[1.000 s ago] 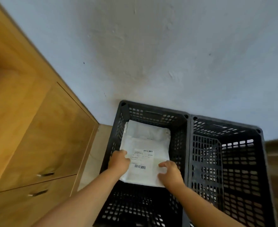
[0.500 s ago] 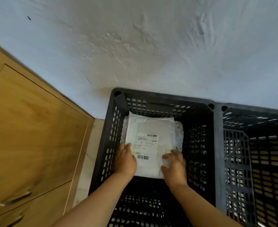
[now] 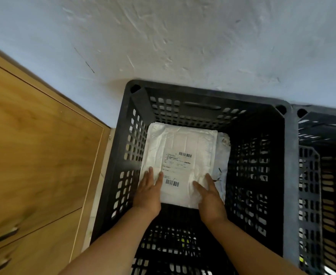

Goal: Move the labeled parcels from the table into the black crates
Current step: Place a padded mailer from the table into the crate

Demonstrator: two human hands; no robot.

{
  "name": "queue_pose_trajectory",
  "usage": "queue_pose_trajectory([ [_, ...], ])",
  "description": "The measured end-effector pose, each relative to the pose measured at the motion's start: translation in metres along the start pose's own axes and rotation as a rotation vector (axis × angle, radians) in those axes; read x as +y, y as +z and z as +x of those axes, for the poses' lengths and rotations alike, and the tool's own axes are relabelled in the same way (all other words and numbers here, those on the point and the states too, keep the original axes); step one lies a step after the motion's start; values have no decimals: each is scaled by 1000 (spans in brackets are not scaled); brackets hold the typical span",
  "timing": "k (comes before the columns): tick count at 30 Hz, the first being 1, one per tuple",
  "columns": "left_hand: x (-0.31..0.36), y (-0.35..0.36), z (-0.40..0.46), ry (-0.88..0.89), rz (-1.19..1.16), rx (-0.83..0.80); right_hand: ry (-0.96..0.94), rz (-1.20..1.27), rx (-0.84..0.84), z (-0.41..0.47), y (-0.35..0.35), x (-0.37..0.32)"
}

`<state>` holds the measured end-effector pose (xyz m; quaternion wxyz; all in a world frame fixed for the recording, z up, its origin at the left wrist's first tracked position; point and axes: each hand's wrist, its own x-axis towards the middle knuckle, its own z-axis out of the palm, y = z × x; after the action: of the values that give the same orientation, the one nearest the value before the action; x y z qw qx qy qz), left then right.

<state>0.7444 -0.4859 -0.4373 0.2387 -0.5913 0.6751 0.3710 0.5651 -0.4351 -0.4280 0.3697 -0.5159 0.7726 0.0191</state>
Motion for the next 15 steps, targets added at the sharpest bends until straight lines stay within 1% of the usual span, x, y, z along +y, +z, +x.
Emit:
queue_pose_trajectory([
  [1, -1, 1, 4, -12, 0, -27, -65, -72, -1, 2, 3, 2],
  [2, -1, 1, 7, -22, -11, -54, -45, -123, 5, 2, 2, -1],
  [3, -1, 2, 10, -20, -13, -72, -62, -148, 81, 3, 1, -4],
  [4, 1, 1, 12, -20, -7, -85, -96, -223, 64, 4, 3, -2],
  [5, 2, 2, 13, -22, -11, -84, -88, -229, -3, 5, 4, -4],
  [6, 2, 2, 14, -20, -4, -90, -155, -283, 18, 10, 12, 1],
  [7, 2, 4, 16, -15, 1, -93, -144, -293, 6, 11, 11, 1],
  [8, 1, 4, 17, -16, 6, -103, -133, -354, -51, 13, 10, 2],
  [9, 1, 5, 18, -19, 14, -114, -180, -426, -36, 15, 11, 4],
  [10, 1, 4, 20, -28, 26, -133, -227, -512, 34, 14, 15, 8],
  [11, 1, 4, 22, -38, 39, -157, -237, -540, 2, 14, 15, 8],
  [13, 3, -1, 26, -67, 47, -216, -190, -580, -106, 13, 12, 7],
  [15, 7, -11, 28, -93, 59, -276, -173, -609, -128, 16, 6, 4],
])
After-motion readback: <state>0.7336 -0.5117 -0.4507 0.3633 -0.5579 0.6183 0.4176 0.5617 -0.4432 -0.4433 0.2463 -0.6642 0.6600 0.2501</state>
